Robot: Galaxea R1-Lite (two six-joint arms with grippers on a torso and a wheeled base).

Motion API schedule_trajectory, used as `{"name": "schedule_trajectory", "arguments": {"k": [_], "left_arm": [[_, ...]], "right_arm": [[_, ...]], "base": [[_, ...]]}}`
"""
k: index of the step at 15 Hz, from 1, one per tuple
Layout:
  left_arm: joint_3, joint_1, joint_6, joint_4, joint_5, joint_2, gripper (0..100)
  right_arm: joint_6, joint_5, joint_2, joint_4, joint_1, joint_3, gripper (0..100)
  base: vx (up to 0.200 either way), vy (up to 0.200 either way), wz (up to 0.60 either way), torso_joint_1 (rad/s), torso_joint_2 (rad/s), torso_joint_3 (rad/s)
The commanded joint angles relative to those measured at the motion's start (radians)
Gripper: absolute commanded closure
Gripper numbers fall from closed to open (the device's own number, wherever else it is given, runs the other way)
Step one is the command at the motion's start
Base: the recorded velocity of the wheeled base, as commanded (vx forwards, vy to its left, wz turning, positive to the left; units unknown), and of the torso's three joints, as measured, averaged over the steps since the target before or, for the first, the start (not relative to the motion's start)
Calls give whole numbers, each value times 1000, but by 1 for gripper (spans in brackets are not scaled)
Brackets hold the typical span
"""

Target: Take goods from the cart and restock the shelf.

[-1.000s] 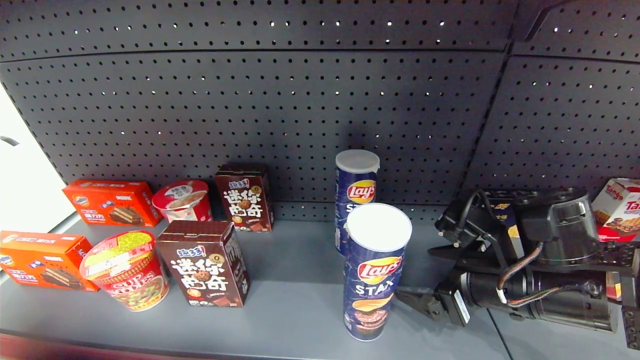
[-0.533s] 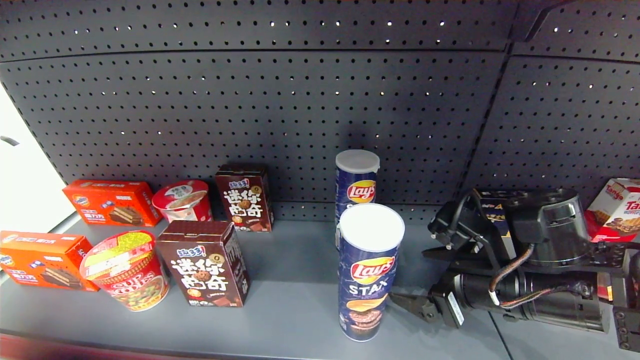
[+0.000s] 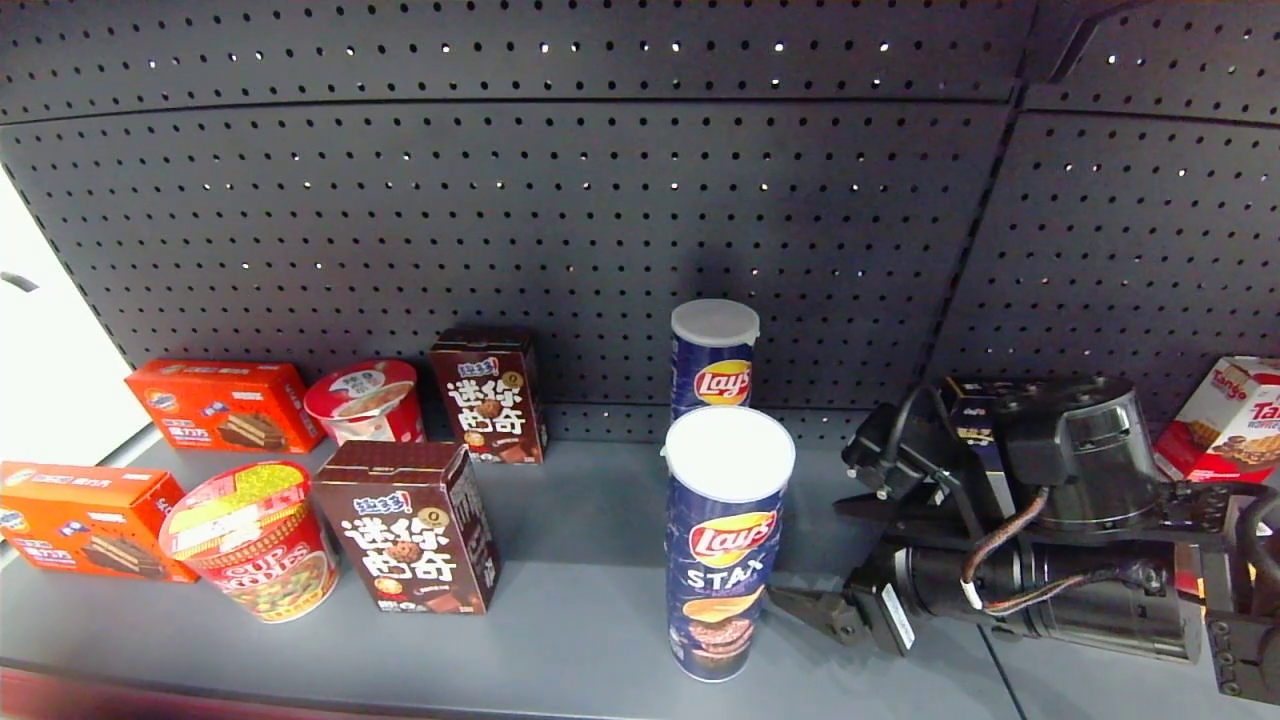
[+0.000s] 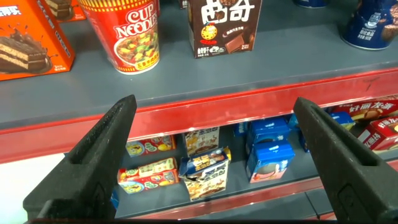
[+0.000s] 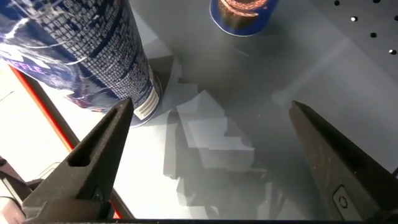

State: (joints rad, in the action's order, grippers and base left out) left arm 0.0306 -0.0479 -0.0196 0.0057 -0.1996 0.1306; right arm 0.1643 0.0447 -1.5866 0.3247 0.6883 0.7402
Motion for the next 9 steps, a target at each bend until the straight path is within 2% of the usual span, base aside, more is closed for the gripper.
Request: {"name": "schedule_trajectory", "arguments": {"k": [1, 6, 9], "left_arm": [[0, 0, 7, 0, 0, 0, 0], [0, 0, 10, 0, 0, -3, 0], [0, 0, 10, 0, 0, -5, 0]], "right_arm": [[0, -2, 5, 1, -1, 1, 0], [-11, -8, 140, -1, -29, -10, 0], [-11, -20, 272, -3, -116, -19, 0]], "base": [[0, 0, 0, 0, 0, 0], [0, 0, 0, 0, 0, 0], [0, 0, 0, 0, 0, 0]]}}
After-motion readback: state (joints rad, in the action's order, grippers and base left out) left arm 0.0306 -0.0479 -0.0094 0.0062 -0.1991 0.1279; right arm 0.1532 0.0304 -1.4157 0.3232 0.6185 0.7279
